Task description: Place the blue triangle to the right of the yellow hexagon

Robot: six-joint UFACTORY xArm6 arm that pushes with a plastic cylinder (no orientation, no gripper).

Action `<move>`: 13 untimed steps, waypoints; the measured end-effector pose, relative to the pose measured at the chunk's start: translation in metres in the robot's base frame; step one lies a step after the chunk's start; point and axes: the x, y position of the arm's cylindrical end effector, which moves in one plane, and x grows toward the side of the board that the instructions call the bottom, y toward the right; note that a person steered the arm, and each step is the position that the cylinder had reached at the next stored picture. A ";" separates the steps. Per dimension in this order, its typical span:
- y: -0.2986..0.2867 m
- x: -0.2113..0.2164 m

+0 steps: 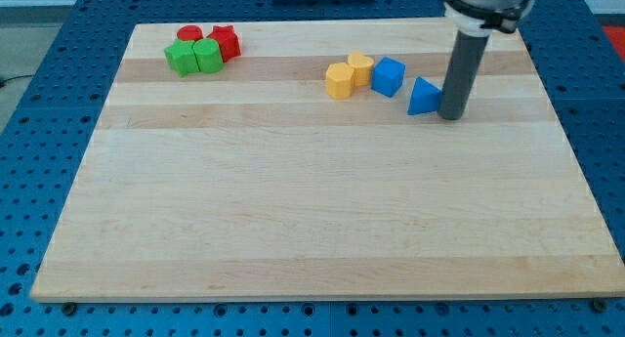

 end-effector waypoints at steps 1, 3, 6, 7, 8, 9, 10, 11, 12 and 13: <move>0.013 -0.015; -0.010 -0.023; -0.078 -0.017; -0.065 0.007; -0.077 0.016; -0.117 0.005; -0.156 -0.007; -0.180 -0.007; -0.201 -0.004; -0.221 -0.011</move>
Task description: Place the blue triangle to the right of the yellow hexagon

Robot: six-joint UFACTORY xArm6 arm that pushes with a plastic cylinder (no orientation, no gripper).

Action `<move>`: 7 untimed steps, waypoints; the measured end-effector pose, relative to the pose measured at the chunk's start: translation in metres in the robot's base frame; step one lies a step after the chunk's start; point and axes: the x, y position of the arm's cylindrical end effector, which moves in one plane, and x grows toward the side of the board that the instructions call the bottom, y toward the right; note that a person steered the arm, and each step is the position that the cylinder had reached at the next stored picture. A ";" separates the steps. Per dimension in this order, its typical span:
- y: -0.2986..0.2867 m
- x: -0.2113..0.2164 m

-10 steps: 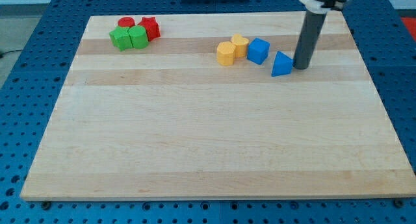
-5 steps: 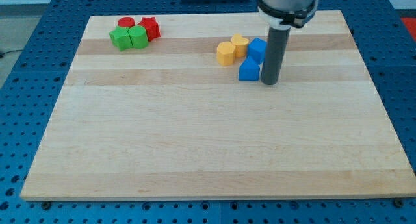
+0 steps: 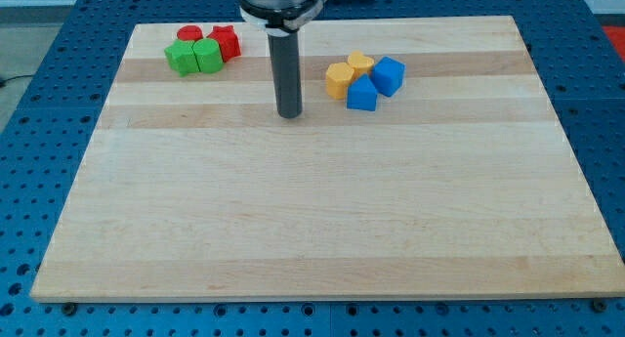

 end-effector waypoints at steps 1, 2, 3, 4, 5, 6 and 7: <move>0.004 -0.018; 0.018 -0.033; 0.021 -0.034; 0.038 -0.034; 0.056 -0.034; 0.058 -0.034; 0.048 -0.034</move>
